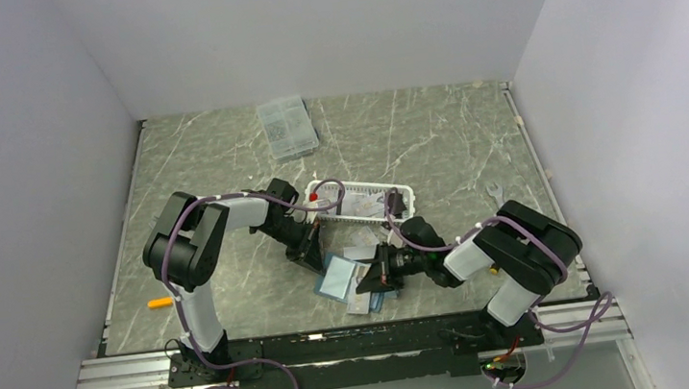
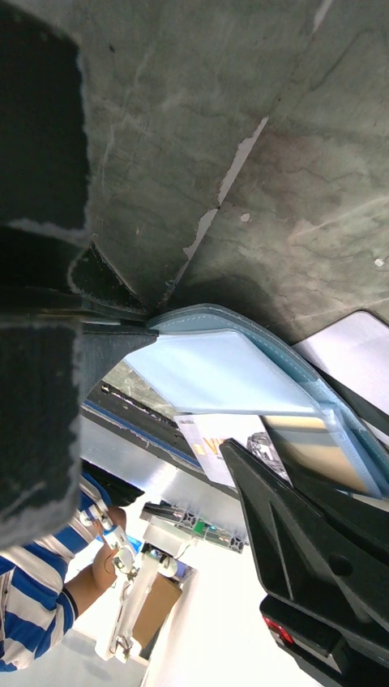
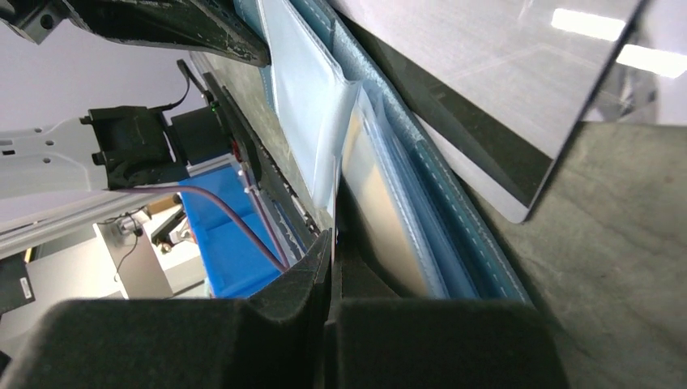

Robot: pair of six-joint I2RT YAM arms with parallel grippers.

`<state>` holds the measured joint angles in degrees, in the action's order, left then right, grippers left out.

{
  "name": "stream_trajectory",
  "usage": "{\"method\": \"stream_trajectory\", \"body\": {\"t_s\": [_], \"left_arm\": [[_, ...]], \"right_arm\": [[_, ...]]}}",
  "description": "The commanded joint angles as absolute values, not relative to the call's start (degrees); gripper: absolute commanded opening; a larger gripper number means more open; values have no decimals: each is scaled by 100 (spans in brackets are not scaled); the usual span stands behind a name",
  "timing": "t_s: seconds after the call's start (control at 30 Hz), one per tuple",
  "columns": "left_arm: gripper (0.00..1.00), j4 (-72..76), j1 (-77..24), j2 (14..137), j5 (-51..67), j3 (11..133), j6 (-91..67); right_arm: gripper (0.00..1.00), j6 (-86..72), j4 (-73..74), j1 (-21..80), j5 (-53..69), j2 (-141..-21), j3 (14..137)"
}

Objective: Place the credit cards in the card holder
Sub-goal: Turn over the card slot in the card holder, then insert the credit card into the card holder.

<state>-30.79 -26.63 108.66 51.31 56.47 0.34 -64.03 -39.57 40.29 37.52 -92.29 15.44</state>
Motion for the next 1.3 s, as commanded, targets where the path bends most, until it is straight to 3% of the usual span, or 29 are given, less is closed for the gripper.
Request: {"method": "stream_trajectory", "body": {"t_s": [0.0,0.4,0.9,1.27], "left_arm": [[0,-3005,-2654,10793,5245,5628,94],[0,-3102,-2689,10824,5272,5695,166],[0,-3108,-2715,10862,5371,5691,139],[0,-3098,-2736,10863,5380,5668,94]], "right_arm": [[0,-6140,-3969,3853,3757,-9336,1653],[0,-6042,-4544,3670,4073,-10035,2025],[0,-5802,-3853,3697,2439,-9015,1596],[0,-6300,-4728,4235,2289,-9459,1420]]}}
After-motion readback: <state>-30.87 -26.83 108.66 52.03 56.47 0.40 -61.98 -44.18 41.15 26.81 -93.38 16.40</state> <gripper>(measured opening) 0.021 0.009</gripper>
